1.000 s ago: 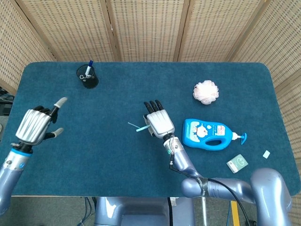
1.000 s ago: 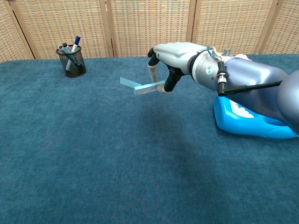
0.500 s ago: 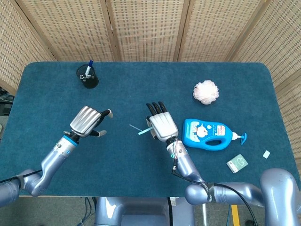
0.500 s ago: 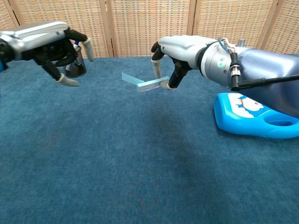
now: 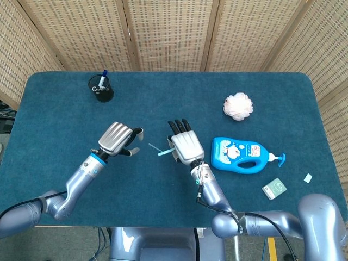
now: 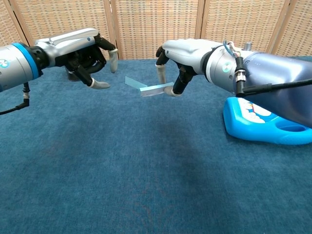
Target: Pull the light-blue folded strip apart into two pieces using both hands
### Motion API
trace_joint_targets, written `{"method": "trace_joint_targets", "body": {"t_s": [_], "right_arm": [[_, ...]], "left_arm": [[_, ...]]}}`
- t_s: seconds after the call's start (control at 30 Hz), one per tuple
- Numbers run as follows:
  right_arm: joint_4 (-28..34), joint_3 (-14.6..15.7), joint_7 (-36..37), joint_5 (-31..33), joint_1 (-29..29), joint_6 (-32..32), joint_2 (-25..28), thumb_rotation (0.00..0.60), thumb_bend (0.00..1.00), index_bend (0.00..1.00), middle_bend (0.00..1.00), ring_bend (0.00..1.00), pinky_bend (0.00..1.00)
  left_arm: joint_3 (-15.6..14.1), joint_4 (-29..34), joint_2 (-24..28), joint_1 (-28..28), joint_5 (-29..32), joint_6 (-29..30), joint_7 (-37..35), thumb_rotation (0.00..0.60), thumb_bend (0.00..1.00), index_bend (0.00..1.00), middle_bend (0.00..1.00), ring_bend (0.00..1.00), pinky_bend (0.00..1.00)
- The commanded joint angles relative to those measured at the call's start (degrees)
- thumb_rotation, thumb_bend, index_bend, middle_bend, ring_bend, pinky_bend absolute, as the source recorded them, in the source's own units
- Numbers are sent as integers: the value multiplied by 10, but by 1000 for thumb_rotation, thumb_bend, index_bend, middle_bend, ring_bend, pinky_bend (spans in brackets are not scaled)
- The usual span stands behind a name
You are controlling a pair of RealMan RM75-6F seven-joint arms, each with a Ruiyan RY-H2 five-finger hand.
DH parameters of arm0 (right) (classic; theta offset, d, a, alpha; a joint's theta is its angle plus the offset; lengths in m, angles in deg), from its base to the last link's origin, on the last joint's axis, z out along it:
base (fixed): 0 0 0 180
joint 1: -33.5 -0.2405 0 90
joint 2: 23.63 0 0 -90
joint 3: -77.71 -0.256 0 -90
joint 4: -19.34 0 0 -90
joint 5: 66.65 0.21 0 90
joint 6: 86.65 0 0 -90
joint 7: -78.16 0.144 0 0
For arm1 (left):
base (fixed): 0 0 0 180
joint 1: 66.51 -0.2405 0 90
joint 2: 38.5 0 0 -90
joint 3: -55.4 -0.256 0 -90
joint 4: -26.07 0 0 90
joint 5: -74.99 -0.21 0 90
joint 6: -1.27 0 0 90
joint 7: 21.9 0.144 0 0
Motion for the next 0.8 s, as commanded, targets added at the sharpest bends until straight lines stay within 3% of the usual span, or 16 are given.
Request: {"method": "trace_joint_targets", "body": {"t_s": [0.03, 0.8], "right_arm": [[1, 1, -1, -1, -1, -1, -1, 600, 488, 572, 85, 0, 14], [11, 5, -1, -3, 1, -11, 4, 600, 492, 572, 87, 0, 14]], "left_arm": [[-2, -7, -11, 8, 6, -5, 0, 600, 261, 517, 858, 850, 908], [-5, -8, -48, 31, 33, 2, 4, 600, 332, 549, 858, 849, 908]]}}
